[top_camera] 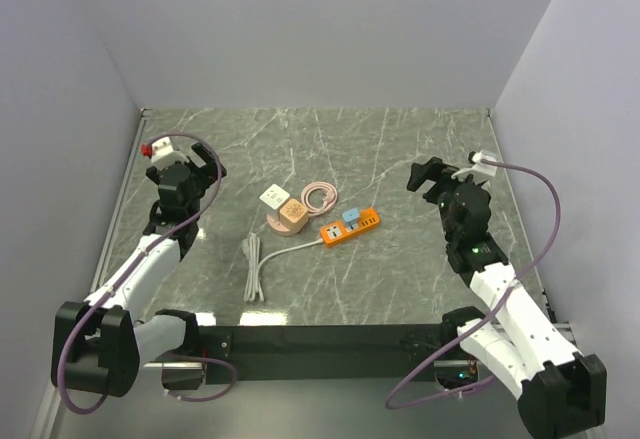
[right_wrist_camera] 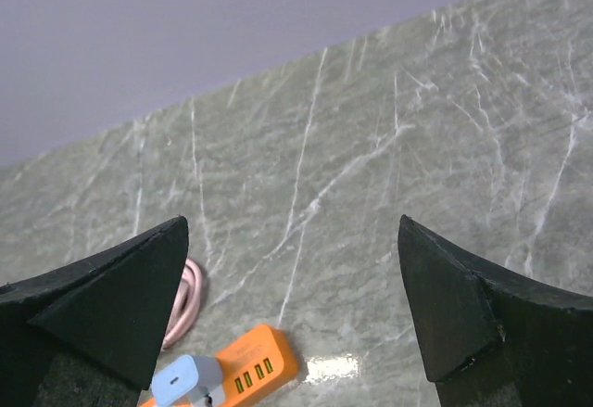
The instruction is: Insert the plug
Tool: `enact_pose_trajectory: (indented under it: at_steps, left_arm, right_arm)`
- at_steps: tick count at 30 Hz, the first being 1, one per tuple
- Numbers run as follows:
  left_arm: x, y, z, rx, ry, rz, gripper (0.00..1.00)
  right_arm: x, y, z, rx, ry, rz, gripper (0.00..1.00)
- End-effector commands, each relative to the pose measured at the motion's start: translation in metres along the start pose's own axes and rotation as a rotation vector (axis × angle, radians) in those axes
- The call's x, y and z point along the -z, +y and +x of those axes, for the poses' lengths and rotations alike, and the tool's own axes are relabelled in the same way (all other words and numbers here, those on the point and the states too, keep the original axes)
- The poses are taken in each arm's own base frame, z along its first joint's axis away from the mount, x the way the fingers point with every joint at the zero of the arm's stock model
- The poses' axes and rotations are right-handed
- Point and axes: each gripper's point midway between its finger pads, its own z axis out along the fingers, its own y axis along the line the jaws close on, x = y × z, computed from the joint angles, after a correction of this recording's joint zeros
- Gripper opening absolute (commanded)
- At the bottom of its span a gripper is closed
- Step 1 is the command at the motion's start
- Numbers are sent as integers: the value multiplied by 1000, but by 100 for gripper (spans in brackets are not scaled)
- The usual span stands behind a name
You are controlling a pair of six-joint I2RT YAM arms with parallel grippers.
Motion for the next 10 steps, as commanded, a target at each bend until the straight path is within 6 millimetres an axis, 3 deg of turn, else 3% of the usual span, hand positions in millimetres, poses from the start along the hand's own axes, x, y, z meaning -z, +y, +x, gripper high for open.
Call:
enact_pose_trajectory:
  at_steps: [1,10]
  left_arm:
    - [2,-8,-25,40,-58,5,99]
    - [15,-7,-40,45,-109,12,100]
  right_arm:
    - [5,-1,-22,-49,-98,4,100]
    - [2,-2,-19,-50,-84,16,100]
